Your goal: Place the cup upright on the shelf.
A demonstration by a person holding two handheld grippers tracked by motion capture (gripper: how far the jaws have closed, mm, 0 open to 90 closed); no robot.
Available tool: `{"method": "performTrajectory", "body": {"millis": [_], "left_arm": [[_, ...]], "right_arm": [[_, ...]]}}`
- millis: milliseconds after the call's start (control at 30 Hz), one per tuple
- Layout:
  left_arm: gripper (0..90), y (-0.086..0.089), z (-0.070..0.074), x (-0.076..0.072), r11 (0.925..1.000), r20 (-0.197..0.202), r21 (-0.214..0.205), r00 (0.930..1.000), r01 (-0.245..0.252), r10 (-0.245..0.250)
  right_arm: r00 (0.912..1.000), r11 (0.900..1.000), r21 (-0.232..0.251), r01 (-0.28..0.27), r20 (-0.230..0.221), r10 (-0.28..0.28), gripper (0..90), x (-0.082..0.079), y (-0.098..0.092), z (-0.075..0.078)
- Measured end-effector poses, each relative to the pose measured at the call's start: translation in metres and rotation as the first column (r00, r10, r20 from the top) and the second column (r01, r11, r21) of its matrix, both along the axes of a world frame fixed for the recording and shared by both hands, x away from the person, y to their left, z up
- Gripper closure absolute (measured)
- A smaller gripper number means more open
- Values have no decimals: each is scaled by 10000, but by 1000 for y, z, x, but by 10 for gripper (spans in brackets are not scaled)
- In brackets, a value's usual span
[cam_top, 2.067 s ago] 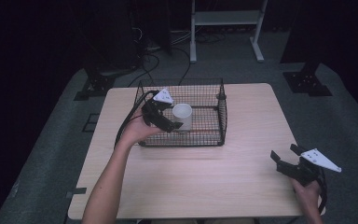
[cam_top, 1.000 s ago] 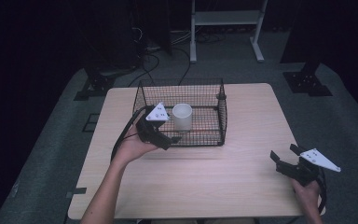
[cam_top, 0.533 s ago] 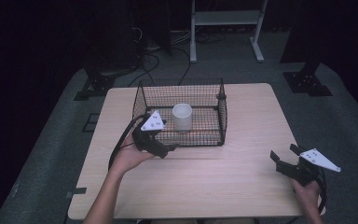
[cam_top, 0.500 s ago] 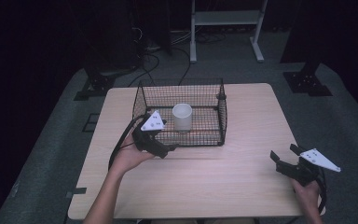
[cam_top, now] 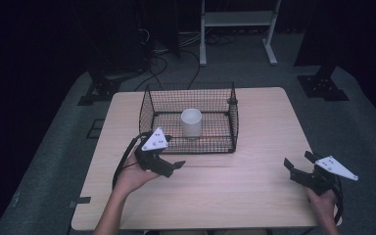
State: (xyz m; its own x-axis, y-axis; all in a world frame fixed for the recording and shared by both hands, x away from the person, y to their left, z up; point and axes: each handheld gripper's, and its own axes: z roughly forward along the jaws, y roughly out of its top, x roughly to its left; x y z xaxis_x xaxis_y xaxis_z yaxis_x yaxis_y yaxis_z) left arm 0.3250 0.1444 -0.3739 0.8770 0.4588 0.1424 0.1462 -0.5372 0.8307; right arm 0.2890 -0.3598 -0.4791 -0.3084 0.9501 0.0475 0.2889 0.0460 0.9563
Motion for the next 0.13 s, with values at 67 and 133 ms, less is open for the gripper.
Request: {"method": "performTrajectory", "body": {"millis": [67,133], "left_arm": [[73,1,-3,-6,9998,2,-179,10000,-43,43],[67,2,-7,-11,9995,34,-295,9999,-143,144]], "right_arm": [[10000,10000,2,-4,-1,4,128,0,0,0],[10000,10000,-5,-17,-3,17,128,0,0,0]]}}
